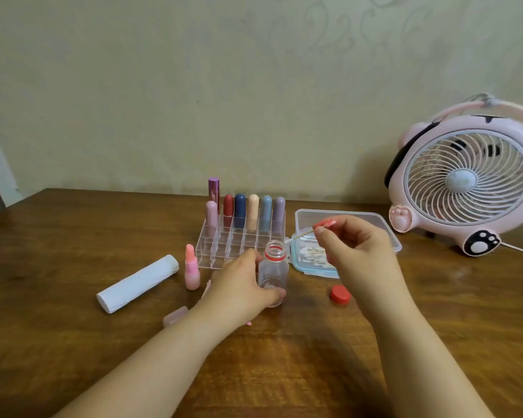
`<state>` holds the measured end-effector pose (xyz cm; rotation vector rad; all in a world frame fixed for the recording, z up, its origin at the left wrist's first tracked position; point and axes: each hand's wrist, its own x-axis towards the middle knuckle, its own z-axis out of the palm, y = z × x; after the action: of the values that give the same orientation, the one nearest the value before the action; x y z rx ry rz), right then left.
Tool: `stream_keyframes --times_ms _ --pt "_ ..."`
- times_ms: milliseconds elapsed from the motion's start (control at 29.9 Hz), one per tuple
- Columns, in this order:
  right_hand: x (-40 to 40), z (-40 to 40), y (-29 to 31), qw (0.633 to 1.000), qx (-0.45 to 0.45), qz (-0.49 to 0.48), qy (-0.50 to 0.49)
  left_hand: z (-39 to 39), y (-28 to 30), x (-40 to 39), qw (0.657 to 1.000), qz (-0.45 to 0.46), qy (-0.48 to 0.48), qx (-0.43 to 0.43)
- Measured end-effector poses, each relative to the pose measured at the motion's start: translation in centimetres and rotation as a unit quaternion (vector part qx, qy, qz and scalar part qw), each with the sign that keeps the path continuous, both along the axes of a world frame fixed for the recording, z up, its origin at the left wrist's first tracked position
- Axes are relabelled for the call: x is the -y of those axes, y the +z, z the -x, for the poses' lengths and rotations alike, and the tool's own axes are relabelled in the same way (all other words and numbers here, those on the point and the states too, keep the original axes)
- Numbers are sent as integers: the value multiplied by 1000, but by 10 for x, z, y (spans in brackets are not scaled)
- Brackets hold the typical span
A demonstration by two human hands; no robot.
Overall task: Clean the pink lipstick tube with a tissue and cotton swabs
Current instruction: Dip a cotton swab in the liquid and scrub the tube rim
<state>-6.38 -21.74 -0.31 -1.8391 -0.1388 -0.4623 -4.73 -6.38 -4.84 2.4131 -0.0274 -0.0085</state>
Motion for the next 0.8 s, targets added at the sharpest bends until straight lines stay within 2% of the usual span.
stream_keyframes --times_ms 100,335,536,803 --pt "-1 2 2 1000 15 15 19 3 0 -4 999 24 -6 23" --pt "-6 8 6 993 40 103 46 11 9 -21 984 31 23 173" --pt "-7 8 3 985 27 155 73 11 11 -26 974 48 25 219" --pt "-6 6 1 977 11 195 86 12 12 -28 965 17 10 260"
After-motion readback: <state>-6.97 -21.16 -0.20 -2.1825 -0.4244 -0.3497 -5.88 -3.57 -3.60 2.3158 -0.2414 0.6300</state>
